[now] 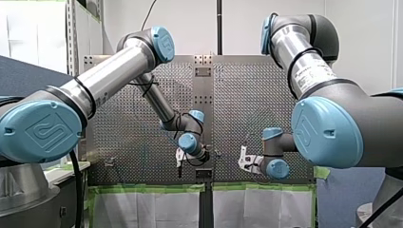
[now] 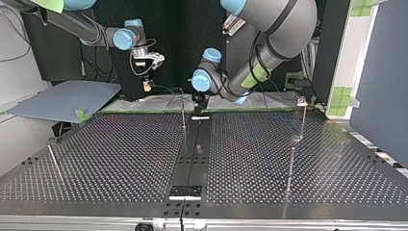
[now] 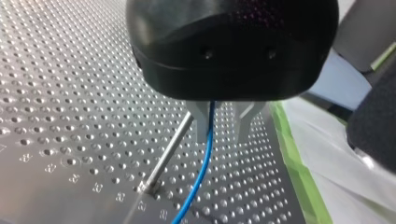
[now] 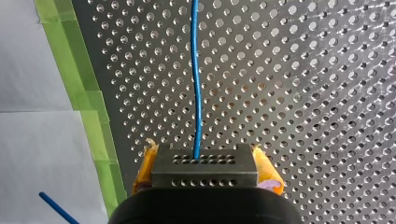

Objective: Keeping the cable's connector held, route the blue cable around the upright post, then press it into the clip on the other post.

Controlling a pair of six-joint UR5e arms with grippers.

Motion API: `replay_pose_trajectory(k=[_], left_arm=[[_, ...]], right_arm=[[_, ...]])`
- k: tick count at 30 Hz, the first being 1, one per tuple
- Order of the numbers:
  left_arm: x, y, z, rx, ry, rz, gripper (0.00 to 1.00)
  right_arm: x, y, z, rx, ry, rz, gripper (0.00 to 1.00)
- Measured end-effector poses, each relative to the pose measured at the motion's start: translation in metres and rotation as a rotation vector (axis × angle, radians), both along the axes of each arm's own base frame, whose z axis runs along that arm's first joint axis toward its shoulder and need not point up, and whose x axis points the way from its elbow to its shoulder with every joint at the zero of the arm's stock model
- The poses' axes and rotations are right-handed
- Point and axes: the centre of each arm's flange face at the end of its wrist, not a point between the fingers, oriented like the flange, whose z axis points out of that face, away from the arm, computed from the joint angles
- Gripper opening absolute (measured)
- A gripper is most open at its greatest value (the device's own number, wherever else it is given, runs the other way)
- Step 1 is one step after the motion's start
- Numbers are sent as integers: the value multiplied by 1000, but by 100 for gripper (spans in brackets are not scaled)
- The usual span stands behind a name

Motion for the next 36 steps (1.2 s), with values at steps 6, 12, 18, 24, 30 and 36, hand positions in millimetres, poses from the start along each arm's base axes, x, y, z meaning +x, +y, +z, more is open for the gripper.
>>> replay_pose_trajectory(k=[6, 12, 18, 24, 30, 36], left_arm=[[2, 0, 0, -30, 9, -13, 63], [5, 0, 0, -68, 12, -11, 71], [13, 1, 0, -140, 7, -15, 69], [19, 8, -9, -172, 15, -2, 69], [25, 14, -12, -187, 18, 2, 69], [28, 16, -12, -194, 18, -4, 61]], right_arm=[[0, 0, 0, -1, 2, 1, 0], [1, 1, 0, -2, 4, 3, 0], [2, 1, 0, -2, 5, 5, 0], [2, 2, -1, 1, 6, 6, 0], [2, 3, -1, 5, 7, 7, 0], [3, 4, -2, 12, 9, 9, 0]])
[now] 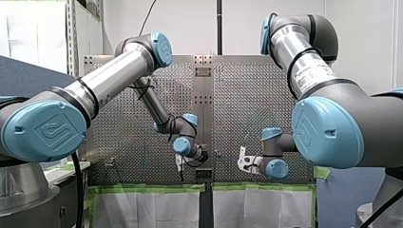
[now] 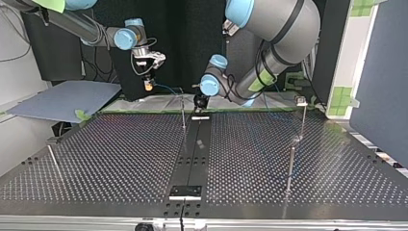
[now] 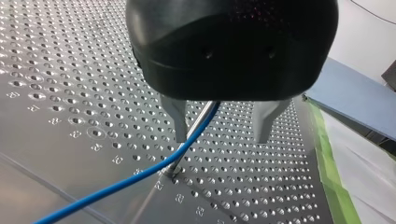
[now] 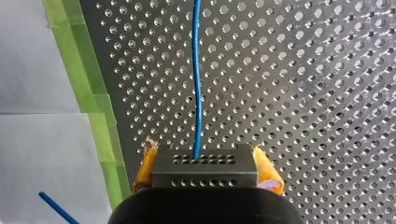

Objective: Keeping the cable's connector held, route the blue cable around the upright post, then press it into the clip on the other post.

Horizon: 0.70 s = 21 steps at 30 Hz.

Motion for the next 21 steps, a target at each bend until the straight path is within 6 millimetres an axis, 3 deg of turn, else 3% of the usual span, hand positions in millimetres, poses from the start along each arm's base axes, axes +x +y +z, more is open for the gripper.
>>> replay_pose_trajectory(k=[2, 3, 5, 6, 8, 21], left_arm=[[1, 1, 0, -1, -2, 2, 46], [1, 1, 0, -1, -2, 2, 46], [1, 1, 0, 0, -2, 2, 24], [1, 1, 0, 1, -2, 2, 24], [1, 1, 0, 6, -2, 3, 2], [-4, 3, -2, 76, 7, -1, 0]], right_arm=[[0, 0, 0, 3, 1, 0, 0], [0, 0, 0, 4, 1, 0, 0], [0, 1, 0, 4, 2, 0, 0], [0, 1, 0, 6, 2, 1, 0], [0, 1, 0, 7, 3, 1, 0], [1, 2, -1, 8, 2, 2, 0]])
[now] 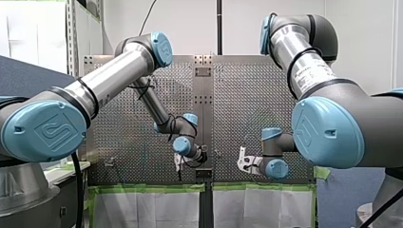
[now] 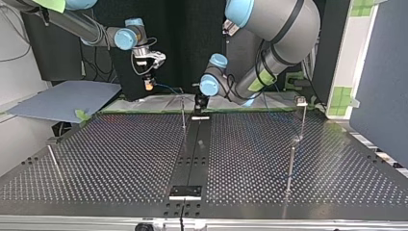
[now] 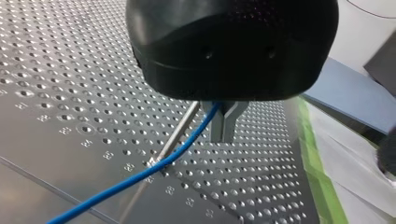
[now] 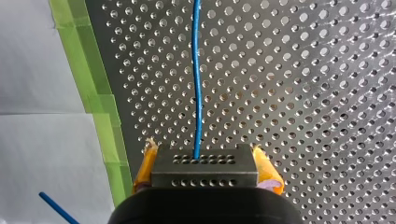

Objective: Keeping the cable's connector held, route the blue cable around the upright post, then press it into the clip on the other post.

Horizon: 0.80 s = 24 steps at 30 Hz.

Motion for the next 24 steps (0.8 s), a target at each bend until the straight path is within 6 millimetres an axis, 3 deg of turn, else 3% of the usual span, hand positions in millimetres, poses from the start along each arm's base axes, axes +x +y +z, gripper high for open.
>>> replay_pose_trajectory(k=[17, 24], left_arm=[[-20, 0, -3, 223, 0, 24, 0], [-31, -10, -3, 261, -11, 26, 0]], right_arm=[[-2, -3, 1, -7, -9, -8, 0], [-10, -12, 2, -14, -42, -30, 0]])
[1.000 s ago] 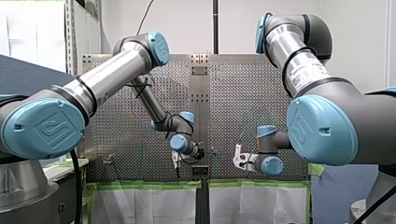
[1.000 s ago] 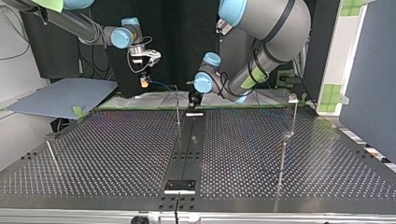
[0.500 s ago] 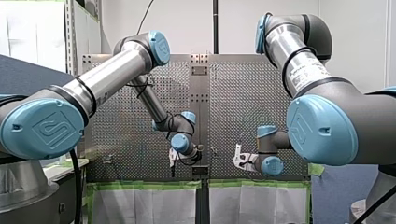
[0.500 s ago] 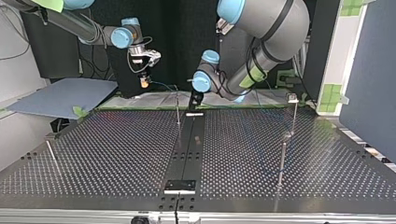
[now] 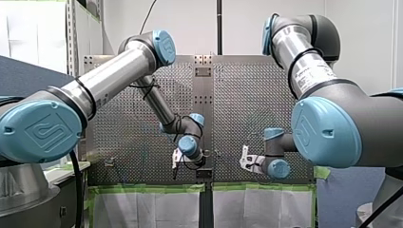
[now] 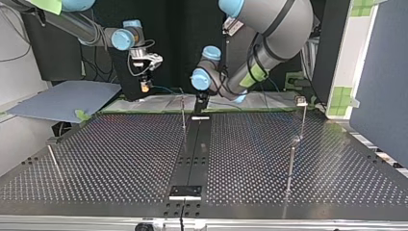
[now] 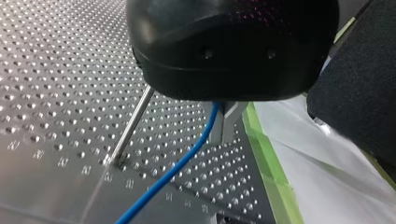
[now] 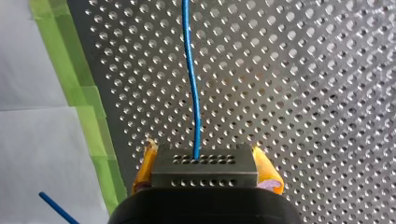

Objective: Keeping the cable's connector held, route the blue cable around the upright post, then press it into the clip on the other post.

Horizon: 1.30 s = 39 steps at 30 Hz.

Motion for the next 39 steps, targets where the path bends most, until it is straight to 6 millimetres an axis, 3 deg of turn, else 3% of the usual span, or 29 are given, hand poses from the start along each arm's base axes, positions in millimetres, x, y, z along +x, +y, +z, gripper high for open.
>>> replay_pose_trajectory(k=[14, 23, 27, 39], left_arm=[[2, -12, 3, -66, -50, -18, 0], [5, -24, 6, -164, -83, -38, 0], [7, -25, 6, -194, -87, -36, 0], [5, -22, -24, -204, -60, -40, 0]], right_arm=[[-7, -9, -36, 35, 12, -10, 0], [-5, -41, -29, 21, 23, -17, 0], [-3, -45, -27, 11, 22, -14, 0], [-5, -49, -26, -3, 12, -3, 0]])
